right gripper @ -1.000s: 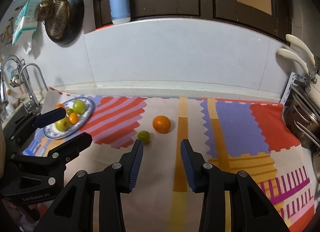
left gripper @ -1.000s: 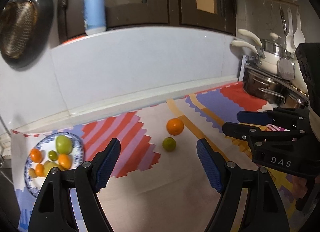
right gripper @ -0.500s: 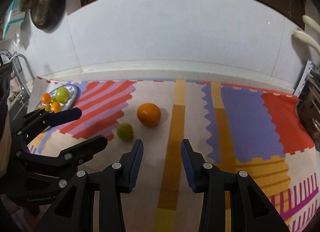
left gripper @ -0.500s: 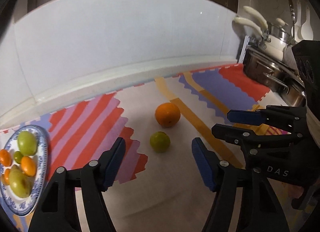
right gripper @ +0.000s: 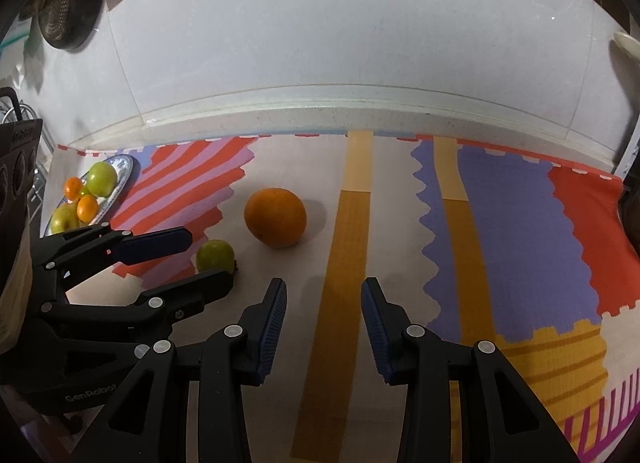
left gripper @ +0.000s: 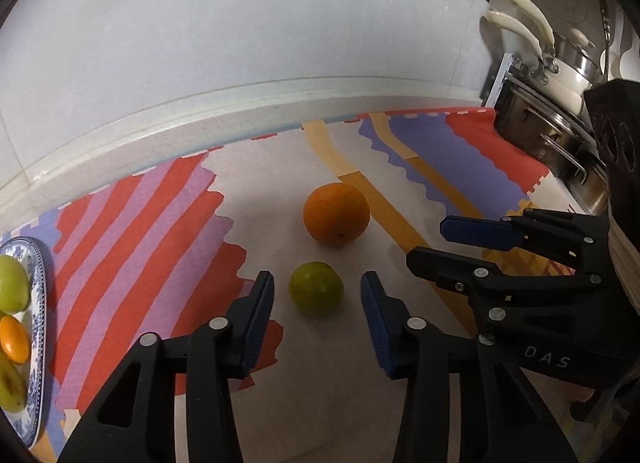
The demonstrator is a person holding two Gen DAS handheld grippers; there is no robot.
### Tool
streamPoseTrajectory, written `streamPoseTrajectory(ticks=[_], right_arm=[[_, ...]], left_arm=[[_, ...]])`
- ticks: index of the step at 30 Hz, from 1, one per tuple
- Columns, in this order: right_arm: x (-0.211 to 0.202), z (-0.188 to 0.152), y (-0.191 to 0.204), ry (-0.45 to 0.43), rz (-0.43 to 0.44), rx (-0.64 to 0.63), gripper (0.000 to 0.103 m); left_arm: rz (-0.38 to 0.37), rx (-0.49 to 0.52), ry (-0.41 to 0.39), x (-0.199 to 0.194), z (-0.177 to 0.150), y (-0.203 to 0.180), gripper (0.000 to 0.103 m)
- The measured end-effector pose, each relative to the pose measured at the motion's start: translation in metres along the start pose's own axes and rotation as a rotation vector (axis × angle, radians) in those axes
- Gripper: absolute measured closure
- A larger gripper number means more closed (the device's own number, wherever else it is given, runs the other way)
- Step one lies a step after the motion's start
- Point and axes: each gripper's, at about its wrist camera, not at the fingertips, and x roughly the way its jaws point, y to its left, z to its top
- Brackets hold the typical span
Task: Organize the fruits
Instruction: 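Move both grippers back toward the last orange and green fruit, then grasp the small green fruit with the left gripper while the right gripper grasps the orange, then carry the green fruit and orange with both grippers over the plate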
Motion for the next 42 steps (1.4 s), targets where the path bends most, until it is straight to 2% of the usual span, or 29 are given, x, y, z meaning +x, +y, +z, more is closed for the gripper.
streamPoseTrajectory(ticks=[2, 5, 7, 18, 29, 34, 42], right_arm=[[0.002, 0.001, 0.000, 0.002, 0.000, 0.000, 0.063], [0.005, 0.003, 0.000, 0.004, 0.006, -0.006, 0.063], [0.007, 0.004, 0.002, 0.006, 0.008, -0.012, 0.063], [0.021, 0.016, 0.022, 0.002, 0.039, -0.044, 0.063], [0.040, 0.036, 0.033, 0.007, 0.036, -0.060, 0.063], [0.054, 0.040, 0.033, 0.025, 0.037, -0.059, 0.051], [0.075, 0.061, 0.040, -0.008, -0.006, -0.082, 0.050]], left_arm=[[0.000, 0.001, 0.009, 0.004, 0.001, 0.001, 0.063], [-0.010, 0.002, 0.022, 0.009, 0.001, 0.002, 0.073], [-0.012, 0.001, 0.026, 0.010, 0.001, 0.003, 0.074], [0.098, -0.042, -0.007, -0.008, 0.005, 0.029, 0.074], [0.125, -0.089, -0.024, -0.016, 0.005, 0.050, 0.074], [0.132, -0.097, -0.022, -0.016, 0.005, 0.054, 0.074], [0.155, -0.132, -0.027, -0.018, 0.008, 0.068, 0.074]])
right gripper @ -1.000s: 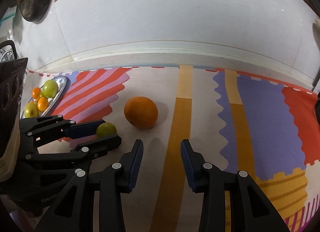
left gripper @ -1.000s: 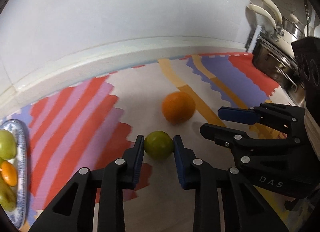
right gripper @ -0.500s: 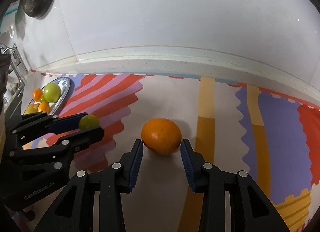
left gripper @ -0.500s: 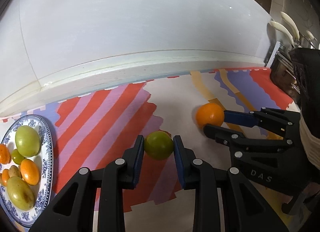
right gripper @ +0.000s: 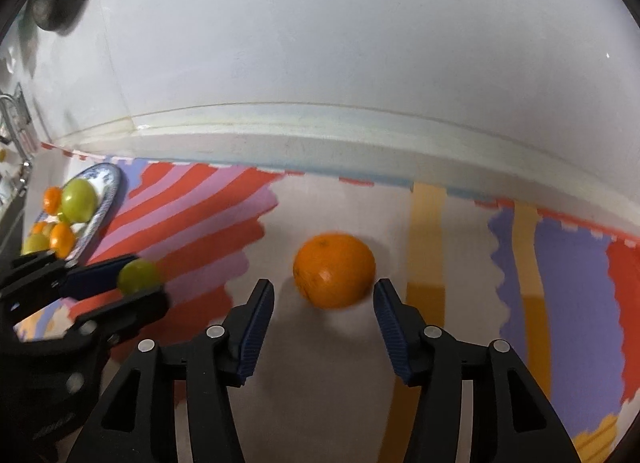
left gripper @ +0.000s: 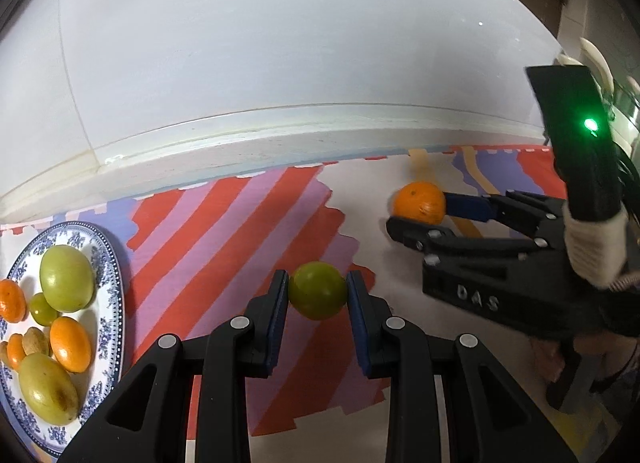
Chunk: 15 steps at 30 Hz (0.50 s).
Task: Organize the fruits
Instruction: 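Carry the green fruit and orange with both grippers over the plate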
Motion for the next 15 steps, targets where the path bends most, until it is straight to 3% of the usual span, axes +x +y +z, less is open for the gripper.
streamPoseTrajectory(ticks=[2, 4, 15], right_arm=[[0.005, 0.005, 0.001, 0.004, 0.003, 0.009, 0.051], [0.004, 0.007, 0.003, -0.010, -0.011, 0.010, 0.060], [-0.020, 0.003, 0.020, -0.057, 0.009, -0.028, 0.060]], left_arm=[[0.006, -0.005, -0.001, -0.001, 0.000, 0.003, 0.074], [0.009, -0.010, -0.004, -0.002, 0.000, 0.006, 0.074], [0.002, -0.017, -0.039, -0.017, 0.004, 0.009, 0.074]])
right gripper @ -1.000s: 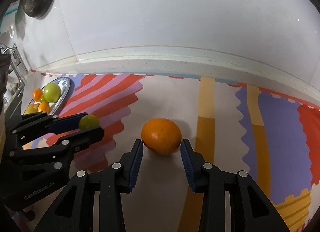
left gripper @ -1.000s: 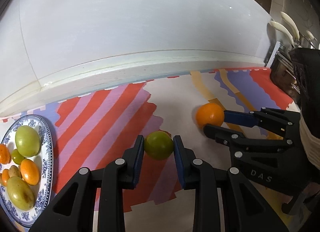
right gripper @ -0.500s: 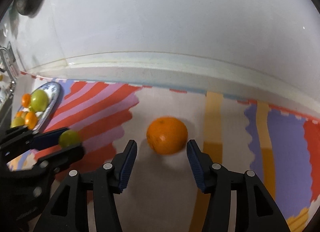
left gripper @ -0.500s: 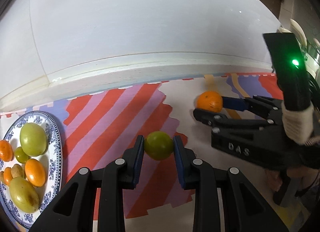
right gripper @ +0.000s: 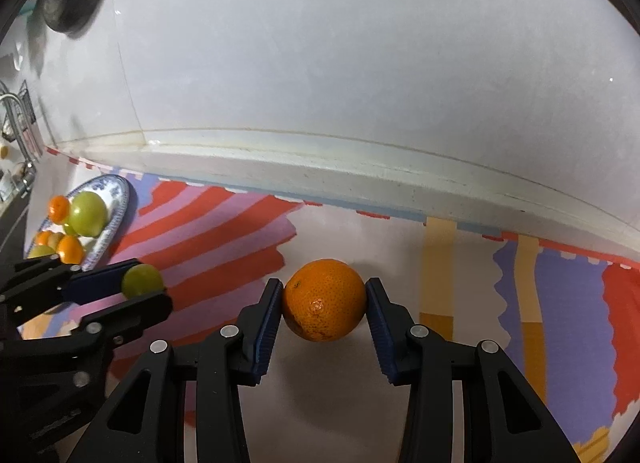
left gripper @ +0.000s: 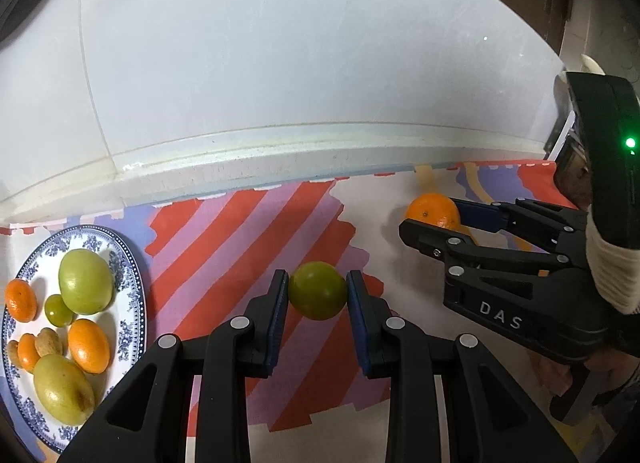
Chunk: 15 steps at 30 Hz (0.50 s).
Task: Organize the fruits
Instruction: 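Carry the green fruit and orange with both grippers over the plate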
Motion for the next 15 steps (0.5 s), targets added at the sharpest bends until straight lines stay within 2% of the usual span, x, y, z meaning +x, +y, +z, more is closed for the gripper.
streamPoseTrajectory(ticks=[15], right_arm=[[-0.077, -0.002, 0.016, -0.069, 0.006, 0.009, 0.060]], left_arm=[[-0.007, -0.010, -0.081, -0.063, -0.011, -0.003, 0.074]])
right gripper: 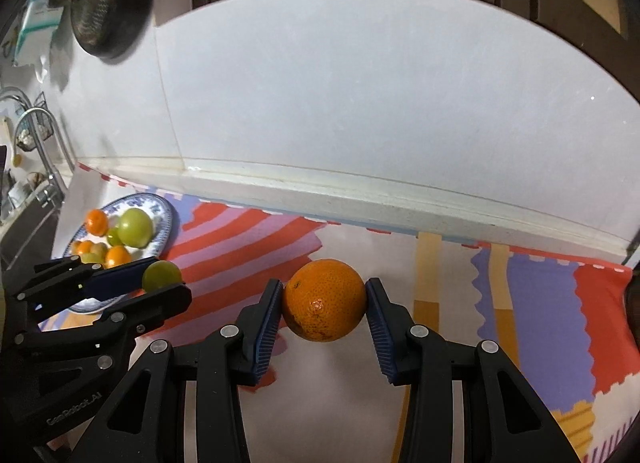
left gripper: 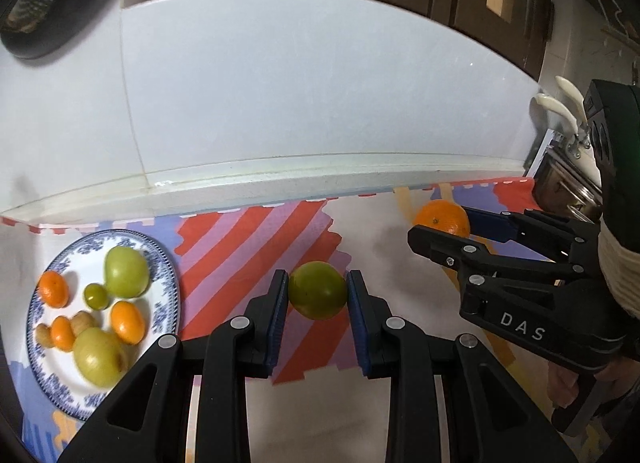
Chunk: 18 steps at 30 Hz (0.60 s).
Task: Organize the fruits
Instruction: 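Carry the green fruit and orange with both grippers over the plate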
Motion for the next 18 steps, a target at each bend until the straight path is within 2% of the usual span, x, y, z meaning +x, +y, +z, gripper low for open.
streamPoseTrajectory(ticks=[8, 18], right_arm=[[-0.036, -0.006, 0.032, -0.028, 0.035, -0.009, 0.060], [-0.054, -0.008, 0.084, -0.045, 0.108, -0.052, 0.060]], left_arm=[[0.025, -0.031, -0.027, -0.042, -0.018, 0.011, 0.074], [0.116, -0.065, -0.061, -0.090, -0.035, 0.052, 0.074]])
